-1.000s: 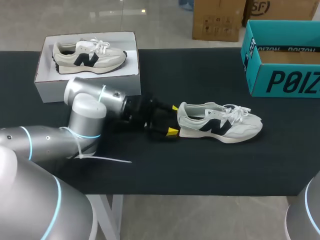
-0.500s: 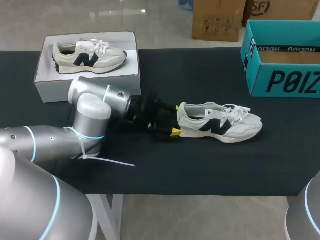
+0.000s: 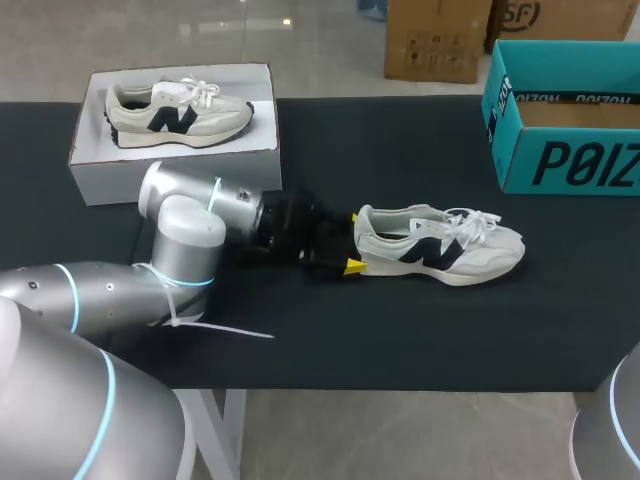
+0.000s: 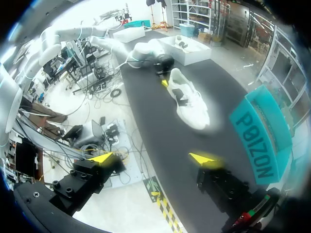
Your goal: Take the shoe out of the shoebox, open the shoe tongue, remove and reinsert the insole, then place the shoe into the shoebox
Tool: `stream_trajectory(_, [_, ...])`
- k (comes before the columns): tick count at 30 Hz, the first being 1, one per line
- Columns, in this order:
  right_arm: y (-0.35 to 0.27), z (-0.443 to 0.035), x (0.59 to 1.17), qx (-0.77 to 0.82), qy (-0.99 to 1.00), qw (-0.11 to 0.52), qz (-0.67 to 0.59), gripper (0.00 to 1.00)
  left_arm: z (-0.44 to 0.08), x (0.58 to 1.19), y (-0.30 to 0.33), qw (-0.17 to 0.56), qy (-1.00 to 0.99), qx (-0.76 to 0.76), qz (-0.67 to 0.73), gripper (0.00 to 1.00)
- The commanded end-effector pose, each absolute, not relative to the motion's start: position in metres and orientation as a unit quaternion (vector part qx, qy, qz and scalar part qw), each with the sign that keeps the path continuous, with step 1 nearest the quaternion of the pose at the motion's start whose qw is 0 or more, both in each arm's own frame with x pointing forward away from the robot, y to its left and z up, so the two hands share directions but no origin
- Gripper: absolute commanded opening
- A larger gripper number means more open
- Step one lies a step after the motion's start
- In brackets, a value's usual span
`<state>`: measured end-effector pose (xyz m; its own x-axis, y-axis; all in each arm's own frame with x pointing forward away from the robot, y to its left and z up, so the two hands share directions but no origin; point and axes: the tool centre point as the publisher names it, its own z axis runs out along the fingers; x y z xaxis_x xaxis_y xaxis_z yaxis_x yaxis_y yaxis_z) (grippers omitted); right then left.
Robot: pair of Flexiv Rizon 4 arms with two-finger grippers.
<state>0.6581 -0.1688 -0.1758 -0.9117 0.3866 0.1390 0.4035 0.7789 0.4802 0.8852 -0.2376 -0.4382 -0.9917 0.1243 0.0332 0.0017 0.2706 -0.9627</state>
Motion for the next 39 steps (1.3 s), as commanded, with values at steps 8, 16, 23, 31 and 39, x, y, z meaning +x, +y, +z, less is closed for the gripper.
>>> stream_trajectory(8, [-0.169, -0.177, 0.658, -0.210, -0.943, 0.016, -0.257, 1.00, -0.440, 0.884, -0.239, 0.049, -0.797, -0.039, 0.601, 0.00])
stream_trajectory(16, [-0.169, -0.177, 0.658, -0.210, -0.943, 0.016, -0.257, 1.00, -0.440, 0.884, -0.239, 0.049, -0.797, -0.039, 0.601, 0.00])
stream_trajectory(23, [-0.169, -0.177, 0.658, -0.210, -0.943, 0.016, -0.257, 1.00, -0.440, 0.884, -0.239, 0.049, -0.797, -0.039, 0.601, 0.00])
stream_trajectory(31, [-0.169, -0.177, 0.658, -0.210, -0.943, 0.016, -0.257, 1.00, -0.440, 0.884, -0.239, 0.049, -0.797, -0.039, 0.601, 0.00])
stream_trajectory(39, [-0.127, -0.180, 0.661, -0.264, -0.943, -0.006, -0.200, 1.00, -0.440, 0.884, -0.239, 0.049, -0.797, -0.039, 0.601, 0.00])
